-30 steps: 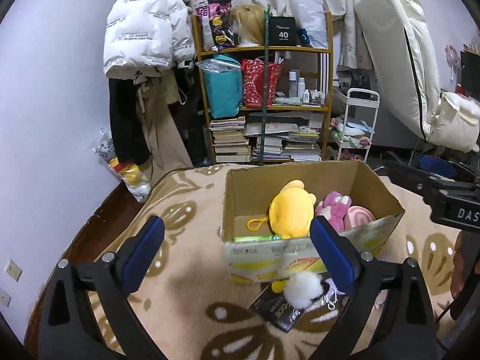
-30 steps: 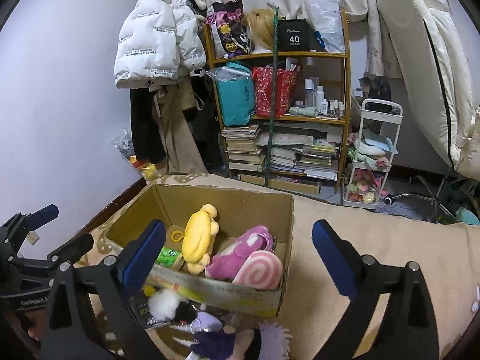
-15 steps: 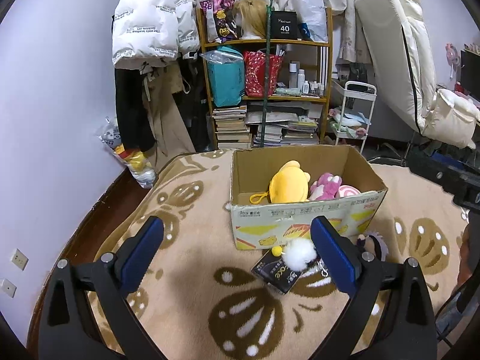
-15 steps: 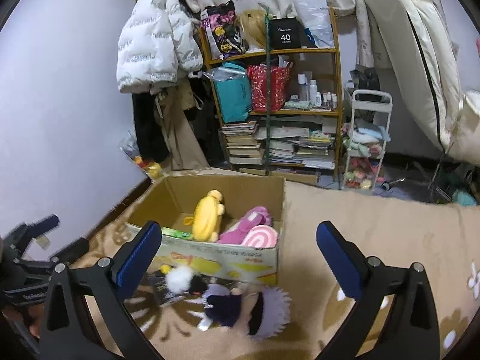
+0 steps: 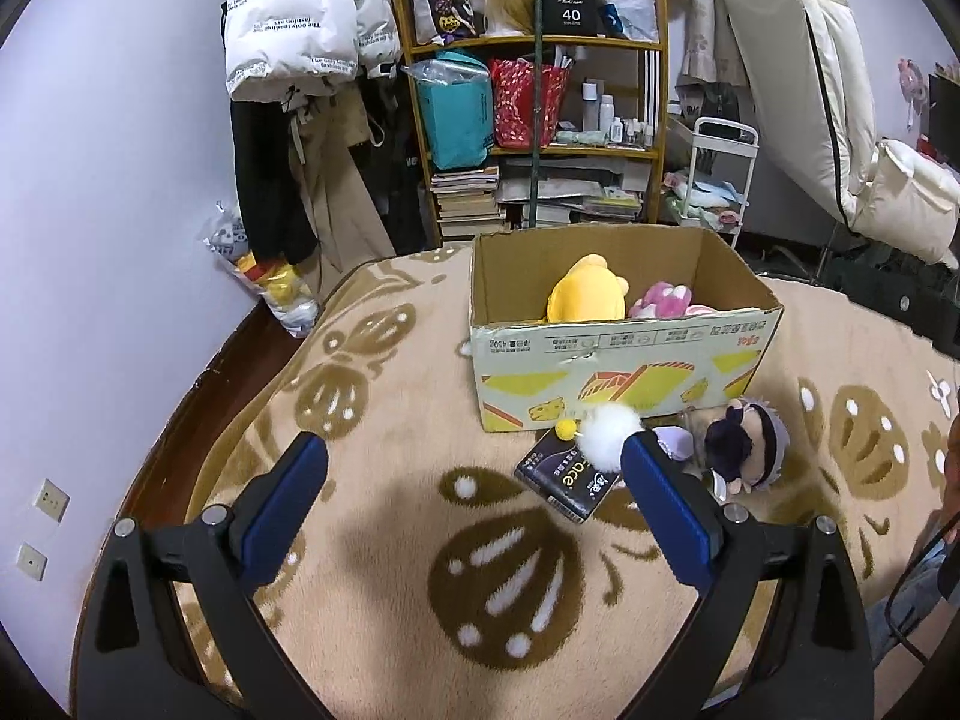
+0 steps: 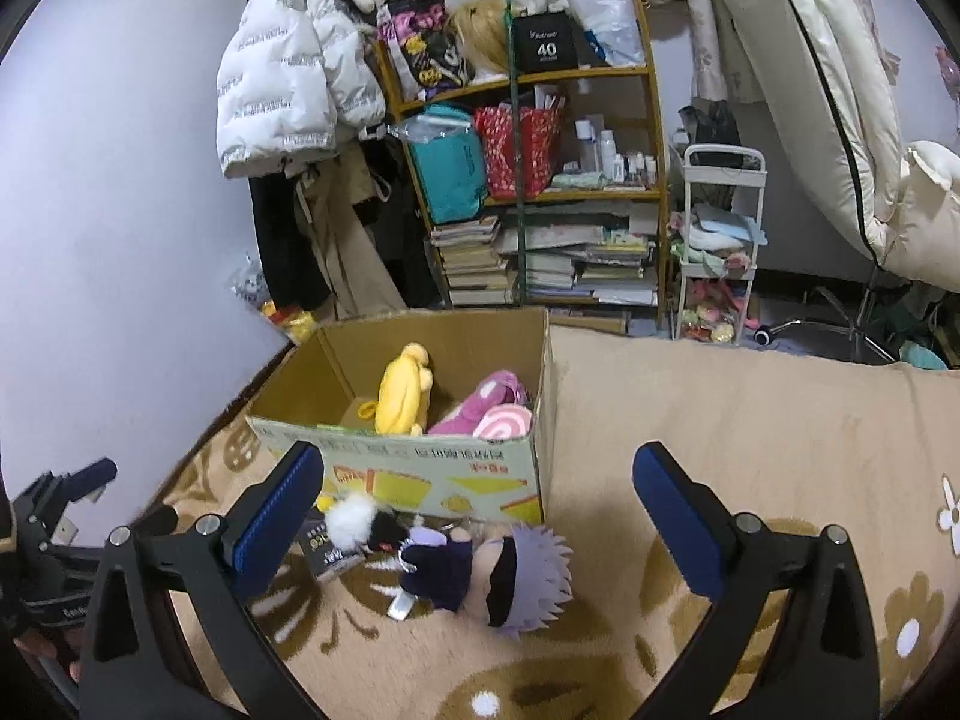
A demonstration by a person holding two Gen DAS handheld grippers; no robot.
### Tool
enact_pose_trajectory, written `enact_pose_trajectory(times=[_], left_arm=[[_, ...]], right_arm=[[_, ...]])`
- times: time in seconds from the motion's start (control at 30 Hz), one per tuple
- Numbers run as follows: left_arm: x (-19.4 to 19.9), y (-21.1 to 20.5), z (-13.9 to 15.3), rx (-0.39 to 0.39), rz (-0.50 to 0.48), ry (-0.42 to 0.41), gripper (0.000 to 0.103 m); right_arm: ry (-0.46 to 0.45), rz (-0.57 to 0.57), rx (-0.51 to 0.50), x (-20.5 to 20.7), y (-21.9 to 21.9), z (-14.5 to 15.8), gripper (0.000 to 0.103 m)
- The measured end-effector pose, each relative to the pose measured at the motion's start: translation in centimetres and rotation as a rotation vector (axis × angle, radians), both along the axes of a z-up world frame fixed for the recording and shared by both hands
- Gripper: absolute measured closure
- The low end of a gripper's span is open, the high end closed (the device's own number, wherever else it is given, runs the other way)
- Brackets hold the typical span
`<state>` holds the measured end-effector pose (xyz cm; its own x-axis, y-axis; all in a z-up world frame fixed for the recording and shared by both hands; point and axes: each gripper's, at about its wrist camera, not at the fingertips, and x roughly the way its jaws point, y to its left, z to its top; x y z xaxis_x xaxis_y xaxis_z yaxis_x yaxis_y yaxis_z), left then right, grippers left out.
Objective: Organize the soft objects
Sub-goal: 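Withdraw both tools from the box and lower them toward the remaining toys, then grasp the black Face tissue pack with the left tool while the right tool grasps the white-haired doll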
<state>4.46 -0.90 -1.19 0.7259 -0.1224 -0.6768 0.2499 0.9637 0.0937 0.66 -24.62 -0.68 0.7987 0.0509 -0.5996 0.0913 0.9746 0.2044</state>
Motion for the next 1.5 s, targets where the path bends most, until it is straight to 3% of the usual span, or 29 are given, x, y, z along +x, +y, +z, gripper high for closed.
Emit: enact_pose_trajectory(times=[0.67,0.97,1.17,1.5], left_arm=[[5.5,-2.5,-5.1,0.019,-0.087,0.142,0.006],[6.5,-5.4,-9.0,0.109,-0.19,0.247,0.006],[7.1,-6.1,-11.0,0.118,-0.22,0.325,0.006],[7.8,-6.4,-13.5,0.145,-0.239,0.336,0.006]], right_arm=[[0.168,0.015,-0.002,4.9,0.0,-4.9,0.0],[0.255,0.019,0.024,6.5,-0.1,-7.6,0.0],[0.309,0.024,0.011,7.1,0.5,-9.0,0.0],[0.411,0.022,0.031,7.9,0.8,-11.7,0.0]])
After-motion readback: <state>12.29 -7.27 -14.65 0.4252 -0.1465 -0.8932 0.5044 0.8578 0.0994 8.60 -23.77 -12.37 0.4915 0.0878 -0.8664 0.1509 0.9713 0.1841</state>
